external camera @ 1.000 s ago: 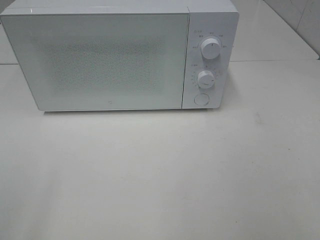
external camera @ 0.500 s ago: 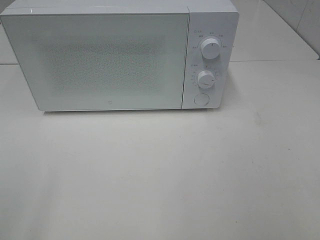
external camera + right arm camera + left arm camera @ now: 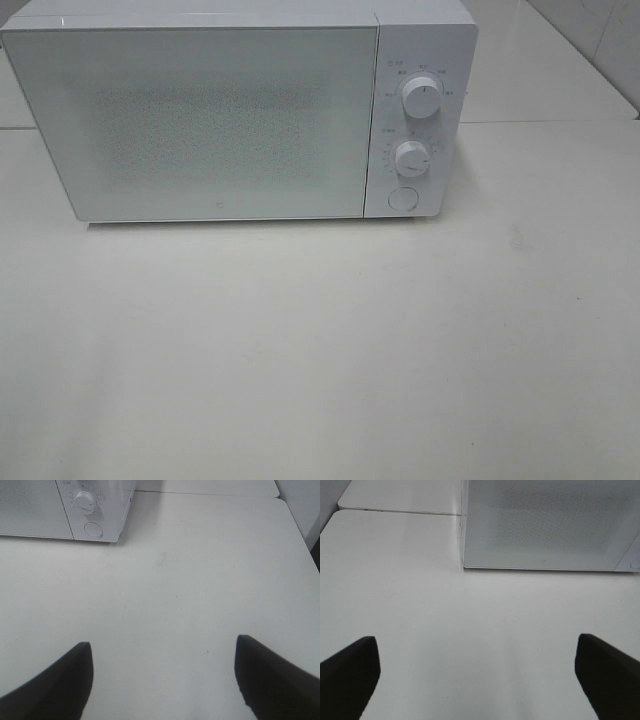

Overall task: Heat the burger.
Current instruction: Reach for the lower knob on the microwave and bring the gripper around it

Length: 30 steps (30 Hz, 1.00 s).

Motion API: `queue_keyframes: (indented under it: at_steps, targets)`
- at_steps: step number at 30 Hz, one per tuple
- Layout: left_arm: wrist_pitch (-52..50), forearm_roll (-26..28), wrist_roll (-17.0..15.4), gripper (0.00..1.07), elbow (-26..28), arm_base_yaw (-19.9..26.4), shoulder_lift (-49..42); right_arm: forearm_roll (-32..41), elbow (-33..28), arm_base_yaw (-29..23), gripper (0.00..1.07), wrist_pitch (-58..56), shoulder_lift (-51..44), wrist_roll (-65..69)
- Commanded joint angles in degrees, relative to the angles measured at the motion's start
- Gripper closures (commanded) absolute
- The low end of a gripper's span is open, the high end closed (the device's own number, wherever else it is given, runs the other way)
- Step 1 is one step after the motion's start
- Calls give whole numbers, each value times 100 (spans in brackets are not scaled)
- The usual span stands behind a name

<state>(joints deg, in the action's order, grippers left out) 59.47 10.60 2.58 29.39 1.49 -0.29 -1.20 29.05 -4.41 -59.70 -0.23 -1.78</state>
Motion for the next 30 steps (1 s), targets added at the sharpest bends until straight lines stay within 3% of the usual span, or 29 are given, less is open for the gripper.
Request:
queue_keyframes:
  at_steps: [1, 6, 30]
  targets:
    - [-69, 46, -17, 8, 0, 29, -155, -40, 17, 46, 29, 74, -149, 6]
    - [-69, 46, -17, 8, 0, 29, -155, -40, 178, 46, 23, 584, -40, 17]
    - [-69, 46, -17, 8, 0, 29, -155, -23, 166, 46, 25, 2968, 2521, 350]
